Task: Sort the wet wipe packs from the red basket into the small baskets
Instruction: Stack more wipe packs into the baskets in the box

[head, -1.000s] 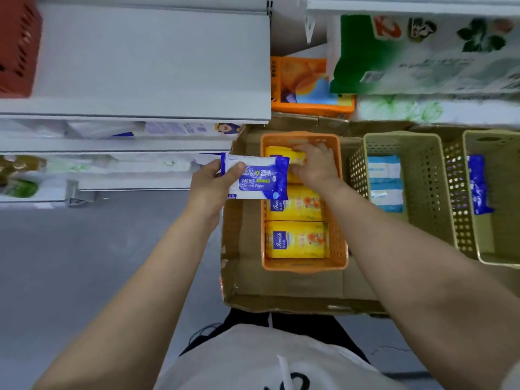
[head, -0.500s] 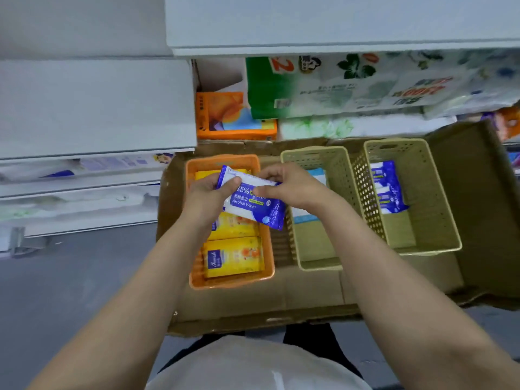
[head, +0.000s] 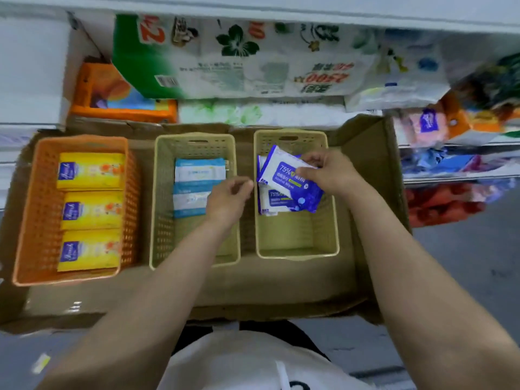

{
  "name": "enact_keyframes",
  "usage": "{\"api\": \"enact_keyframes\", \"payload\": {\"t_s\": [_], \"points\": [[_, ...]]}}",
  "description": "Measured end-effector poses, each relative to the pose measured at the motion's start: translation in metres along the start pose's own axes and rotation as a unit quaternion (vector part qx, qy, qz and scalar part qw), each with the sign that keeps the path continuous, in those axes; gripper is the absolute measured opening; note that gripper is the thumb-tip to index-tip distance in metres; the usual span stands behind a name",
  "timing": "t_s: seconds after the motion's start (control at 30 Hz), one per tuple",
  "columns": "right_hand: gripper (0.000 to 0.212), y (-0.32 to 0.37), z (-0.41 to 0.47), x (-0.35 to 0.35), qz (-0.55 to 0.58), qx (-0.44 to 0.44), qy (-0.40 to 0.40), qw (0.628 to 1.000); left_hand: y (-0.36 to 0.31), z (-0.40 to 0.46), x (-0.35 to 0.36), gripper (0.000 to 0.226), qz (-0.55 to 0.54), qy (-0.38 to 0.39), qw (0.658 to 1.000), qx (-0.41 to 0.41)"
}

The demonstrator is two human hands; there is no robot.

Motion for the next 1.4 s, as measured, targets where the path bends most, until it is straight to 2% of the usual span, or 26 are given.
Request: {"api": "enact_keyframes", "payload": {"t_s": [0.07, 0.13, 0.2, 0.27, 0.4, 0.5, 0.7, 0.83, 0.97, 1.03, 1.17, 1.4], "points": [[0.034, -0.019, 0.003, 0.025, -0.112, -0.015, 0.074, 0.991, 0.002, -0.001, 0.004, 0.024, 0.043, -0.033, 0.999, 0.002], [0.038, -0.031, 0.002, 0.061, -0.209, -0.037, 0.159, 0.964, -0.003, 0.001, 0.007, 0.03, 0.044, -0.039, 0.998, 0.001], [0.04, -0.039, 0.002, 0.09, -0.261, -0.048, 0.212, 0.941, -0.006, 0.003, 0.012, 0.032, 0.053, -0.028, 0.998, -0.007], [0.041, -0.048, 0.003, 0.106, -0.277, -0.043, 0.229, 0.932, -0.007, 0.005, 0.015, 0.034, 0.094, -0.031, 0.995, -0.011], [0.038, -0.064, 0.004, 0.114, -0.274, -0.031, 0.205, 0.939, -0.007, 0.007, 0.012, 0.027, 0.172, -0.047, 0.984, 0.0], [0.036, -0.067, 0.003, 0.113, -0.282, -0.046, 0.173, 0.943, -0.006, 0.008, 0.011, 0.029, 0.171, -0.047, 0.984, -0.002], [0.037, -0.065, 0.001, 0.116, -0.305, -0.056, 0.188, 0.932, -0.006, 0.01, 0.012, 0.029, 0.161, -0.035, 0.986, -0.019], [0.025, -0.06, 0.001, 0.114, -0.304, -0.06, 0.14, 0.941, -0.006, 0.012, 0.012, 0.031, 0.153, -0.029, 0.988, -0.02], [0.023, -0.062, 0.0, 0.114, -0.282, -0.053, 0.132, 0.949, -0.008, 0.013, 0.013, 0.031, 0.158, -0.028, 0.987, -0.019], [0.034, -0.061, 0.002, 0.113, -0.278, -0.052, 0.122, 0.951, -0.009, 0.014, 0.014, 0.031, 0.158, -0.025, 0.987, -0.02], [0.074, -0.059, 0.003, 0.108, -0.295, -0.074, 0.081, 0.949, -0.008, 0.014, 0.013, 0.03, 0.158, -0.02, 0.987, -0.026], [0.077, -0.064, 0.003, 0.112, -0.292, -0.08, 0.093, 0.949, -0.007, 0.014, 0.014, 0.029, 0.167, -0.022, 0.985, -0.02]]}}
Point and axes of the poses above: each hand's wrist, its own z-axis towards the middle knuckle, its own x-axis out of the palm, y = z × x, the point moved 9 cm from there along z, towards the middle knuckle, and after that the axes turned 1 degree about -y, right-handed, at the moved point
